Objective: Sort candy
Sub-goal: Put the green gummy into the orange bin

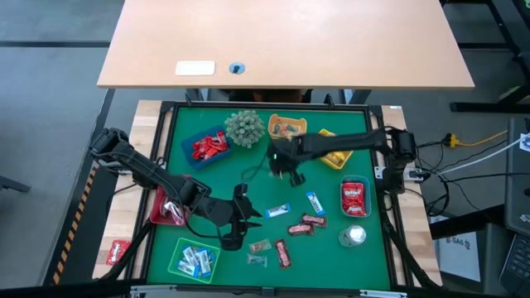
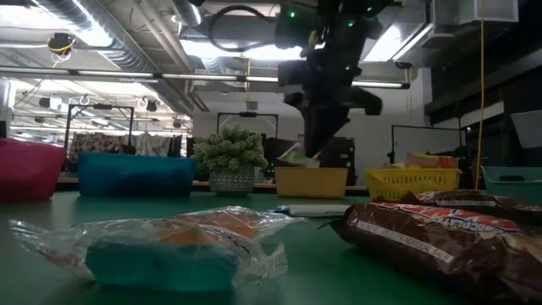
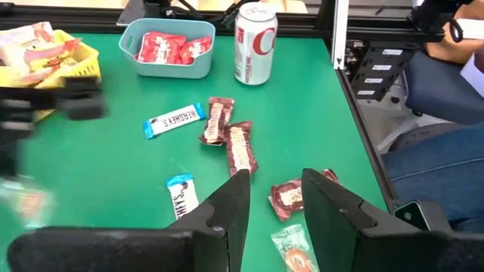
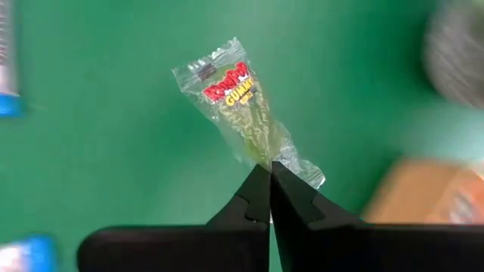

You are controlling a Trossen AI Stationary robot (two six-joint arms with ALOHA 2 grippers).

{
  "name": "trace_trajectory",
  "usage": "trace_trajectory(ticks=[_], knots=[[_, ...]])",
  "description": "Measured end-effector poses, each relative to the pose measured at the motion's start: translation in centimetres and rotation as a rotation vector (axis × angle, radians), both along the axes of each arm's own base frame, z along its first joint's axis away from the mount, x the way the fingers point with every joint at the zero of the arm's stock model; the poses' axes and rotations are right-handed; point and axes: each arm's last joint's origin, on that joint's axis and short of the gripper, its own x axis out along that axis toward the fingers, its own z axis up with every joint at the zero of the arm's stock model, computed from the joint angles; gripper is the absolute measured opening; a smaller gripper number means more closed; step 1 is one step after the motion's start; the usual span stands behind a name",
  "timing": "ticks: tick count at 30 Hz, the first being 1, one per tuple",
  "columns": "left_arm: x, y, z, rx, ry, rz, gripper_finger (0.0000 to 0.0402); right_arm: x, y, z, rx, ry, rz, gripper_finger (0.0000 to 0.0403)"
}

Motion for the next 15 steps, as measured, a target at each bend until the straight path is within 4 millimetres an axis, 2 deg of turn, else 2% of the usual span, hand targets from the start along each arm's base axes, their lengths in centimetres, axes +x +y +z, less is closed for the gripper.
trace_trajectory(ticks=[5, 8, 11, 15], knots=[[0.0, 0.0, 0.0, 0.000, 0.000, 0.002, 0.0108, -0.7, -5.2, 0.8, -0.089, 0.013, -0.178, 0.0002], [0.0, 0.0, 0.0, 0.002, 0.000, 0.002, 0.0108, -1.3, -8.0, 1.1, -0.072, -0.005, -0.287, 0.0001], [0.0, 0.0, 0.0, 0.002, 0.000, 0.001, 0.0108, -2.0, -9.8, 1.1, -0.033, -0.009, -0.341, 0.0002], [0.0, 0.0, 0.0, 0.003, -0.001, 0.002, 0.0108, -2.6, -11.4, 1.1, -0.017, -0.021, -0.407, 0.0002]])
